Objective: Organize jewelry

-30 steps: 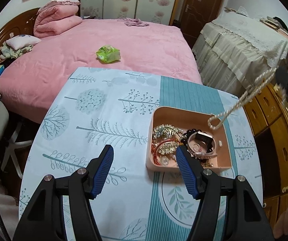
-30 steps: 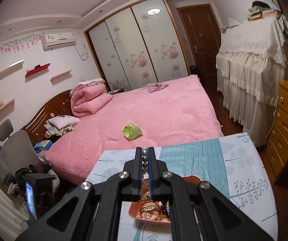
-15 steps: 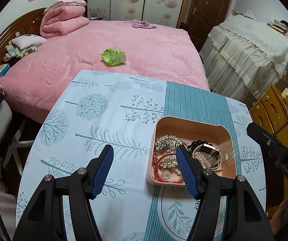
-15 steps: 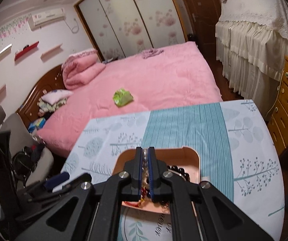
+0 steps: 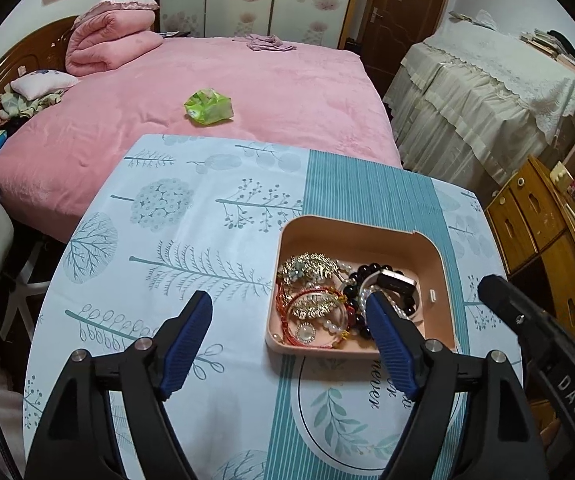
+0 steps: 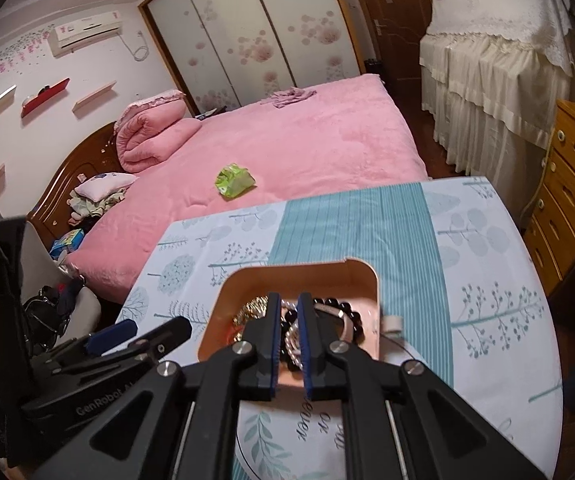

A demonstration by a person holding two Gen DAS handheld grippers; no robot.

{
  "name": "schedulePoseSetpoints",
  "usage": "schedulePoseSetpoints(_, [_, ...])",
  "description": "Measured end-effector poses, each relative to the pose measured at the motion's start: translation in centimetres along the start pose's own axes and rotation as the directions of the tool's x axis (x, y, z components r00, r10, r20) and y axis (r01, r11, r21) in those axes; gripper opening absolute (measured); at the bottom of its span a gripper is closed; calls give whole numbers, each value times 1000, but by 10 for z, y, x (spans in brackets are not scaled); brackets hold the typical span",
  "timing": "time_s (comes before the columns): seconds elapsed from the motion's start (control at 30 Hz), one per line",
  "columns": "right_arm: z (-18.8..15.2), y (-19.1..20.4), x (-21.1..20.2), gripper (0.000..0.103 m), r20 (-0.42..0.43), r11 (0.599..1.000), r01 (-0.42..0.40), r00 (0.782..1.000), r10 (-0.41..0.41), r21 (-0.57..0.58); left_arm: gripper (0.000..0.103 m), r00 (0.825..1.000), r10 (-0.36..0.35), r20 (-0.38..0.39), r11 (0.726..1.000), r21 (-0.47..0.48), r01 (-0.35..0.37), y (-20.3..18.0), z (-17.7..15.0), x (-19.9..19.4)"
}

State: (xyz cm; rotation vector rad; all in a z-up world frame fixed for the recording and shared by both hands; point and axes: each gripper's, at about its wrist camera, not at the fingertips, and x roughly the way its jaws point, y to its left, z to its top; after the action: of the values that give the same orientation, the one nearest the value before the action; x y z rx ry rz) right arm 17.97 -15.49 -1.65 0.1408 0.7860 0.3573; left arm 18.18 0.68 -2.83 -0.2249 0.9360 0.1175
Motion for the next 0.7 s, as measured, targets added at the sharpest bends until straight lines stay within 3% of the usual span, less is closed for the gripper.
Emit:
schedulePoseSetpoints(0.47, [-34, 6, -25, 10, -55, 996, 84, 995, -83, 15, 90, 999, 2, -41, 999, 35, 0, 3, -29, -32])
schedulePoseSetpoints(0.53, [-40, 8, -31, 30, -65, 995, 101, 993, -100, 14, 90, 999, 3, -53, 999, 53, 0, 6, -36, -41])
schedulePoseSetpoints(0.57, [-44, 10, -37, 35, -68, 993, 116, 991, -115, 13, 90, 998, 6, -61, 998, 65, -2, 7, -41, -47])
schedulePoseSetpoints(0.7, [-57, 20, -55, 39, -107, 990, 141, 984, -140, -1, 90, 996, 19, -87, 995, 100, -11, 11, -56, -69])
